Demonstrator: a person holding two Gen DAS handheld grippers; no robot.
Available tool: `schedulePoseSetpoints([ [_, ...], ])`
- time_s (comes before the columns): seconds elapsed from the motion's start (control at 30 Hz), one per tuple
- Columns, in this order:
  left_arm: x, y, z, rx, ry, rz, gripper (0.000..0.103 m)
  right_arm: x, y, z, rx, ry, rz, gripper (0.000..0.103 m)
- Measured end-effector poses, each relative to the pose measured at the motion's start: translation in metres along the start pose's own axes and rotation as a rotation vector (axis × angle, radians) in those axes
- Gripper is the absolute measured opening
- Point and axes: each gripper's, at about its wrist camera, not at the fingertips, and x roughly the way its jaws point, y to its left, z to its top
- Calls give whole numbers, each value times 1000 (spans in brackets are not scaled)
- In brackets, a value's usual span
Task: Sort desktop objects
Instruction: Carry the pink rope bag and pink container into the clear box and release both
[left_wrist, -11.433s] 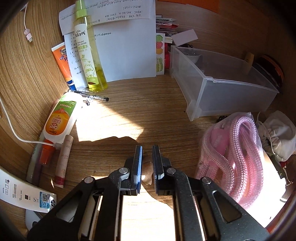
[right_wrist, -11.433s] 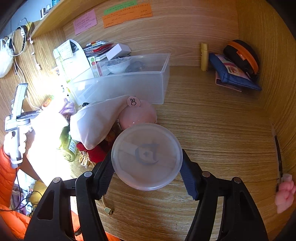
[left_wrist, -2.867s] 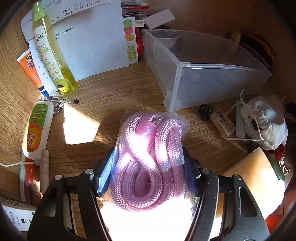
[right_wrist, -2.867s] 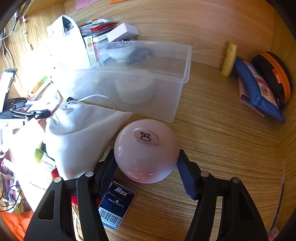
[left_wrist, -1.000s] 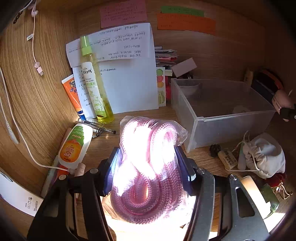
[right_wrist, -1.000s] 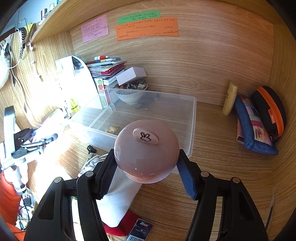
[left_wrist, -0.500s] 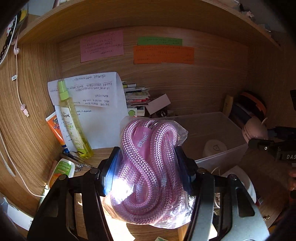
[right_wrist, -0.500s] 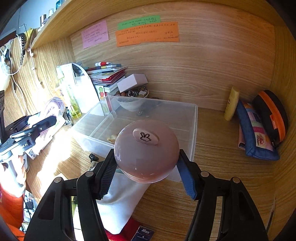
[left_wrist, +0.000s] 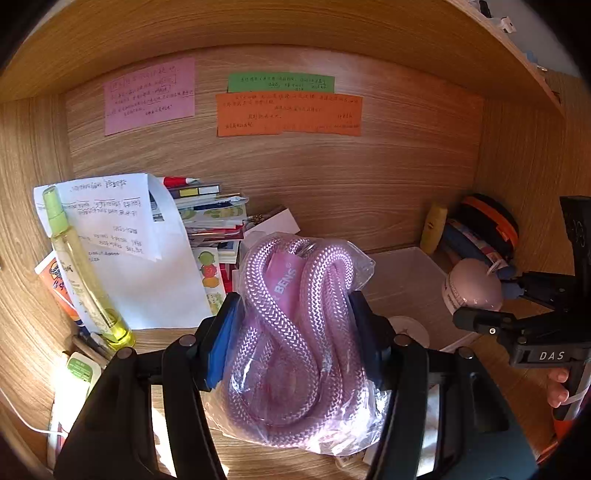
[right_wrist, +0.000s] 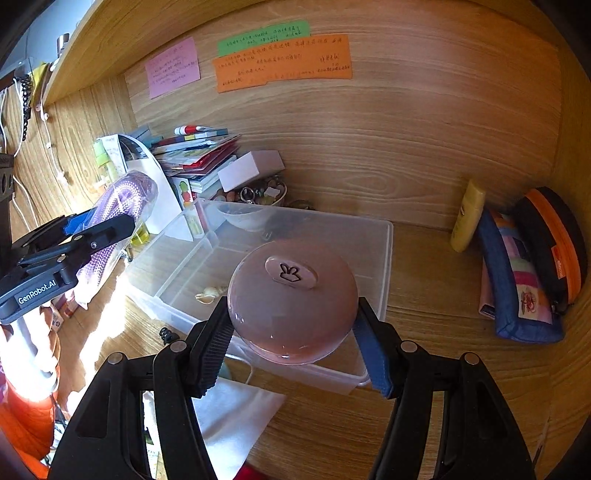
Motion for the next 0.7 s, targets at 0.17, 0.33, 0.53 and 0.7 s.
schedulePoseSetpoints([
  [0.17, 15, 0, 6, -18, 18, -24, 58, 9, -1, 10, -10, 5, 4, 60],
  [0.33, 28, 4, 5, -34, 48, -37, 58, 19, 5, 19, -35, 16, 9, 60],
  [0.53, 48, 6, -2, -47, 99, -36, 58, 39, 8, 21, -32, 37, 22, 60],
  [0.7, 63, 6, -8, -54, 143, -41, 58, 57, 1, 15, 2, 86, 39, 60],
])
